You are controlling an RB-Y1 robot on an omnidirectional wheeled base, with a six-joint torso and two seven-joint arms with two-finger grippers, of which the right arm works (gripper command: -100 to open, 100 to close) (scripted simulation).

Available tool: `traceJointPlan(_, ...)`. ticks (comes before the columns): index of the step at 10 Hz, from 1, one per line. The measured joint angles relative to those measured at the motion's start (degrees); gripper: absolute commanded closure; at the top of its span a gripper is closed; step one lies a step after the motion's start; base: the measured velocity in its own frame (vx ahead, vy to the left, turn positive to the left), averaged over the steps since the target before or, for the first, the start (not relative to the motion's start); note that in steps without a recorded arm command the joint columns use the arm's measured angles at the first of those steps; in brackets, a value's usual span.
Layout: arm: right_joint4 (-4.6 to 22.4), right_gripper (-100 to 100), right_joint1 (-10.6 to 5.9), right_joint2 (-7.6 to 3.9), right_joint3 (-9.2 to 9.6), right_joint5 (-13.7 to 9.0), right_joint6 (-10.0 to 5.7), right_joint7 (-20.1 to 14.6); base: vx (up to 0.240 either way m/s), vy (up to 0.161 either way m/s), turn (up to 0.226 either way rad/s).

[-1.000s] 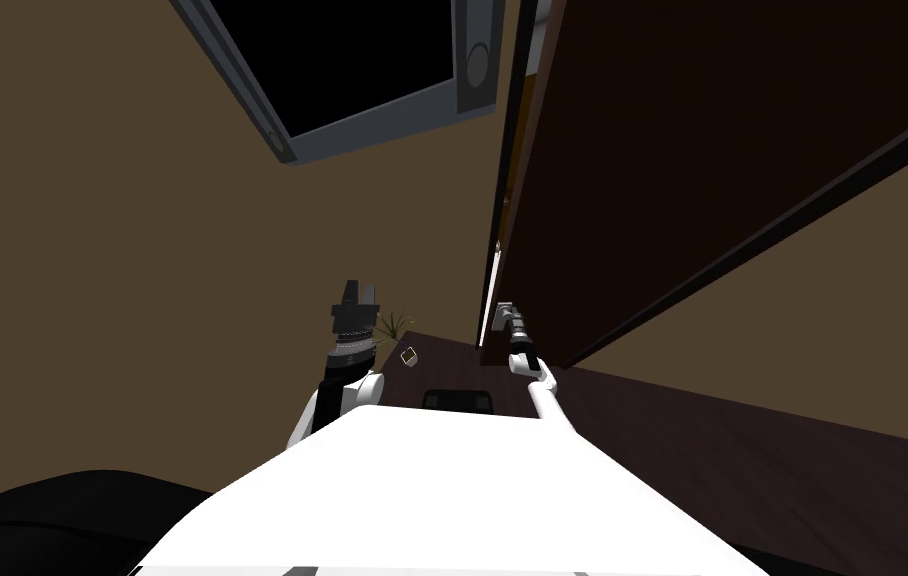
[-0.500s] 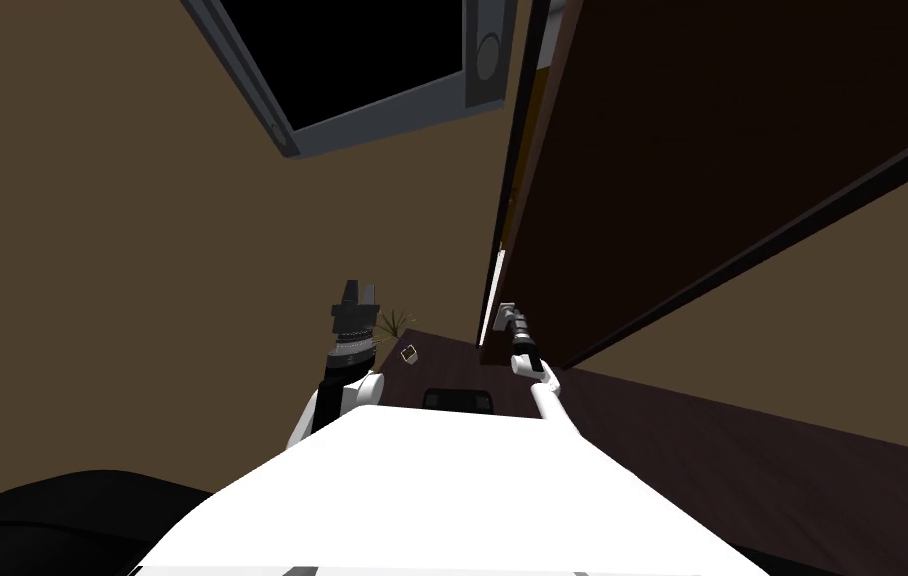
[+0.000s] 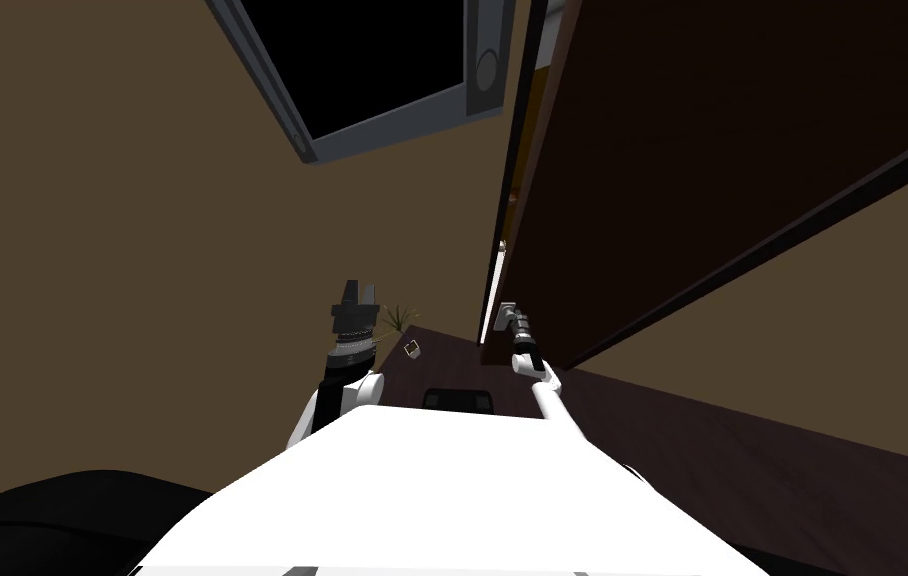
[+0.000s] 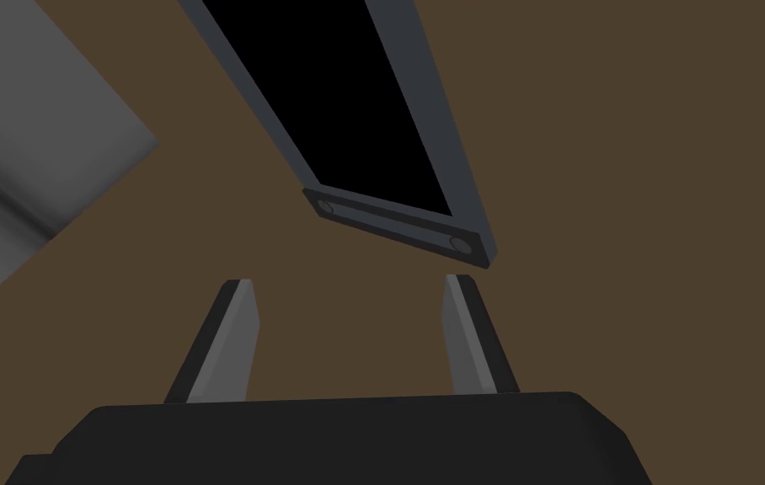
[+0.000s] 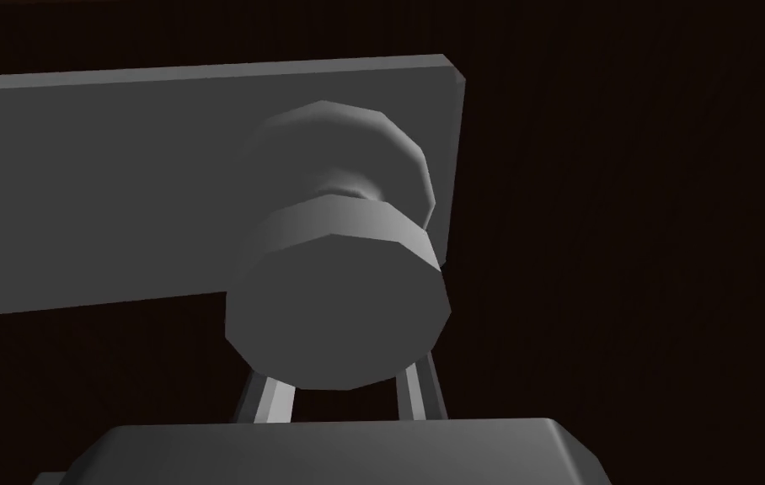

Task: Pull the door open

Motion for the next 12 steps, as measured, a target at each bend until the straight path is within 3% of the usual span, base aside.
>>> traceJointPlan(2, 0.30, 100, 0.06, -0.42, 0.53, -1.23, -0.06, -2.30, -0.059, -0.027, 0.111)
traceJointPlan(3, 0.94, 100, -0.22, -1.28, 0.85, -2.42, -0.22, -4.15, -0.071, -0.042, 0.119)
traceJointPlan(4, 0.45, 100, 0.38, -1.48, 1.22, -3.59, -0.36, -5.83, -0.062, -0.034, 0.037)
traceJointPlan(5, -0.90, 100, 0.99, -1.27, 1.37, -4.13, 0.52, -6.87, -0.037, -0.010, -0.022)
traceJointPlan(6, 0.22, 100, 0.21, -1.07, 1.42, -4.22, 0.30, -7.26, -0.044, -0.014, 0.068)
traceJointPlan(10, 1.02, 100, -0.18, -2.50, 2.53, -7.82, 0.44, -12.71, -0.060, -0.036, 0.088)
traceJointPlan(11, 2.28, 100, -0.69, -3.01, 2.93, -8.35, -0.30, -14.19, -0.025, 0.011, -0.010)
traceJointPlan(12, 0.44, 100, 0.31, -2.85, 2.78, -8.55, 0.70, -14.44, -0.046, -0.021, 0.043)
